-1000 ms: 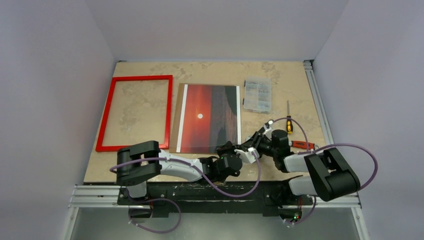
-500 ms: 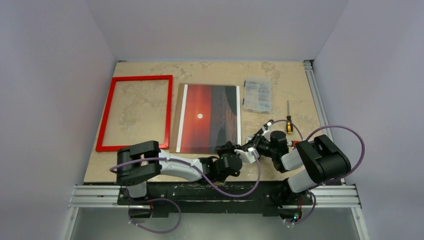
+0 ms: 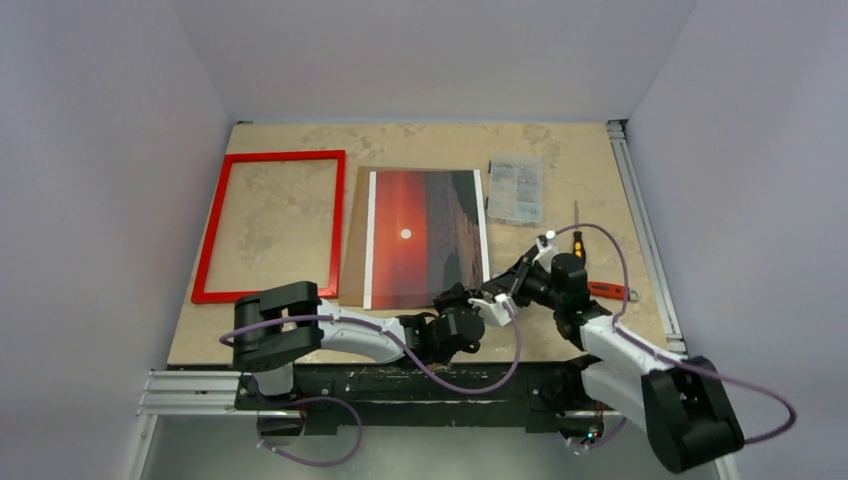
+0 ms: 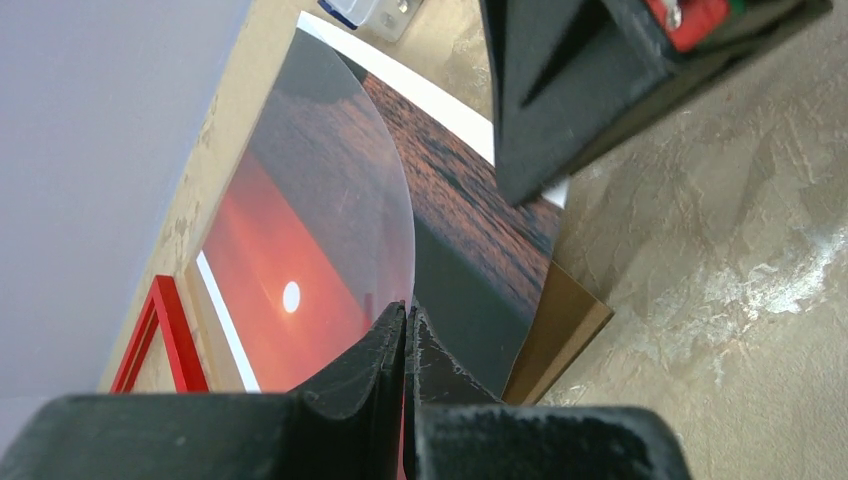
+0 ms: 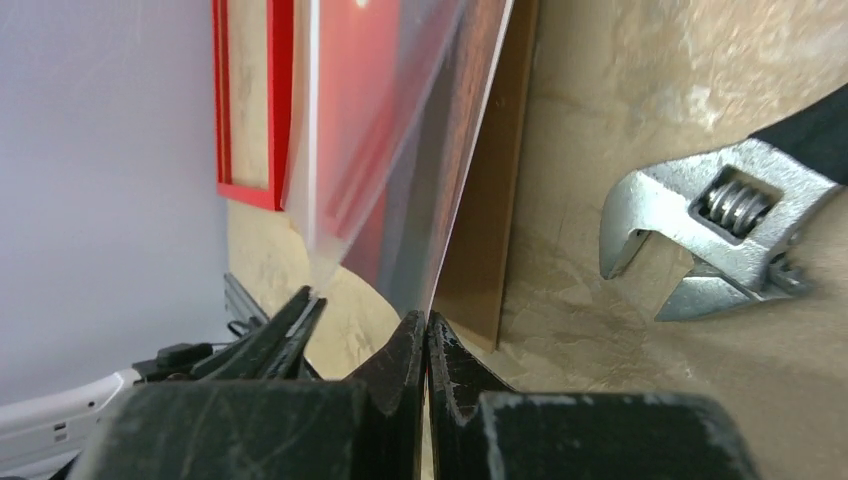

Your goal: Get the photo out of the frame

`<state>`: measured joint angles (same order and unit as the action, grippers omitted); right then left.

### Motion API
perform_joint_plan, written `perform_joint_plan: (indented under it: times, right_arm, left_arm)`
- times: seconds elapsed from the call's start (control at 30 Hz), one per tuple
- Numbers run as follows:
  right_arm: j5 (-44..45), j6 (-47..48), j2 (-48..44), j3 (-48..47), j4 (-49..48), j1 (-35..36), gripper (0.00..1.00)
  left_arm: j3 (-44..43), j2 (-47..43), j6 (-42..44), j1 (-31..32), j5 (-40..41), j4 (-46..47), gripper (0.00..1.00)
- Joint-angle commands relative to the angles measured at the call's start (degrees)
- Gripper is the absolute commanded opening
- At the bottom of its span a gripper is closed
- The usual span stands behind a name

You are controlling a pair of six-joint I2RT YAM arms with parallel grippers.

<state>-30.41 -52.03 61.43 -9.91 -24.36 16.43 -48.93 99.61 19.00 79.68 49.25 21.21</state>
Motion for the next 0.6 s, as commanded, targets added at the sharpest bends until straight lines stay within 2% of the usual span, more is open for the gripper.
perform_joint_plan:
  times: [0.0,0.13,0.27,0.33,0.43,0.57]
  right_arm:
    - [7.9,6.8,-11.2,-4.7,21.6,-0.2,0.00]
    - [5.8,4.3,-15.0,-2.3,20.8,-0.1,0.00]
    - [3.7,2.4,-12.5,-0.1,15.6,-0.1,0.00]
    - [3.2,1.5,-10.4,0.5,12.6,-0.2,0.08]
    - [2.9,0.8,-6.8,0.9,8.1,-0.2,0.11]
    - [2.3,-0.7,-1.6,1.7,1.6,-0.2,0.23]
  left_arm:
    - [-0.2,-2.3,-2.1,0.1,0.7,0.9,0.00]
    - [-0.1,-2.7,-2.5,0.1,0.8,0.7,0.00]
    - [-0.1,-3.0,-2.9,0.1,0.8,0.5,0.00]
    - [-0.1,-3.2,-3.3,0.1,0.6,0.2,0.00]
    - [-0.2,-3.2,-3.5,0.1,0.5,0.0,0.00]
    - [-0.3,-3.2,-3.7,0.1,0.3,0.0,0.00]
